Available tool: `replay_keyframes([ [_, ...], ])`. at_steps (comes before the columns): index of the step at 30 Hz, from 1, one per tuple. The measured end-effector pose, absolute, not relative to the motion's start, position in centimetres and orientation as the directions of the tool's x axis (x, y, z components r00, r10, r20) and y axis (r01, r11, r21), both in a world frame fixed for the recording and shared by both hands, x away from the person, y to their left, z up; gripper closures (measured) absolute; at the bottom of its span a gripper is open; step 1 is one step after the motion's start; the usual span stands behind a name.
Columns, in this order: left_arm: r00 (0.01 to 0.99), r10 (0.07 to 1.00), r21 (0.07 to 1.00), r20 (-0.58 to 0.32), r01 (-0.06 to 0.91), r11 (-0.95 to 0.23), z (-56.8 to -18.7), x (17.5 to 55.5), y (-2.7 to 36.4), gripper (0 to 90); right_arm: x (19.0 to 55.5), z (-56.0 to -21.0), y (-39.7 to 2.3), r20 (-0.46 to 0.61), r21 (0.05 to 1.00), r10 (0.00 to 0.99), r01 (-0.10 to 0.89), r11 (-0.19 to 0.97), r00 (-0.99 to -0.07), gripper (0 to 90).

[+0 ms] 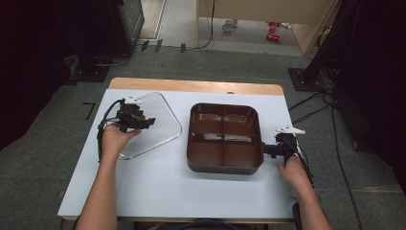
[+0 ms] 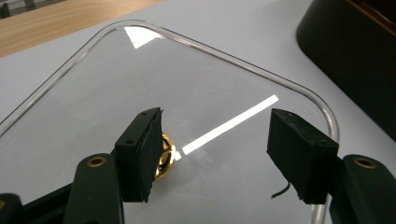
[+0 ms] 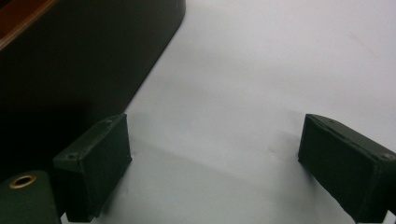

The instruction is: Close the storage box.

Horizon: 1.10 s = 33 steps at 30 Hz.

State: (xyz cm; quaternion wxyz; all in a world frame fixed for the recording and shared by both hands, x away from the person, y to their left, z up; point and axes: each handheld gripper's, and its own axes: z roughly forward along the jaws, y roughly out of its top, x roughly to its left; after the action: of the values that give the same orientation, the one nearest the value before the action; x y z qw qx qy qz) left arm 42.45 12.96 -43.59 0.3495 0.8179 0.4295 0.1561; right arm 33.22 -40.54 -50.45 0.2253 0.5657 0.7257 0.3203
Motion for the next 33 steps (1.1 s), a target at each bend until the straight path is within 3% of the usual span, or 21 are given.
replay_keyframes([
  [12, 0.497, 0.865, 0.688, -0.073, 0.653, -0.317, -45.7, 43.9, 14.9, 37.7, 33.2, -50.5, -40.5, 0.034, 0.721, 0.965, 0.675, 0.156, -0.259, 8.9],
  [21, 0.496, 0.867, 0.673, -0.048, 0.657, -0.339, -47.4, 43.9, 14.9, 54.4, 33.2, -50.5, -40.5, 0.034, 0.721, 0.965, 0.675, 0.155, -0.258, 8.9],
  [33, 0.495, 0.866, 0.692, -0.066, 0.648, -0.318, -47.6, 43.8, 15.0, 58.6, 33.2, -50.5, -40.5, 0.034, 0.721, 0.965, 0.675, 0.155, -0.258, 8.9],
])
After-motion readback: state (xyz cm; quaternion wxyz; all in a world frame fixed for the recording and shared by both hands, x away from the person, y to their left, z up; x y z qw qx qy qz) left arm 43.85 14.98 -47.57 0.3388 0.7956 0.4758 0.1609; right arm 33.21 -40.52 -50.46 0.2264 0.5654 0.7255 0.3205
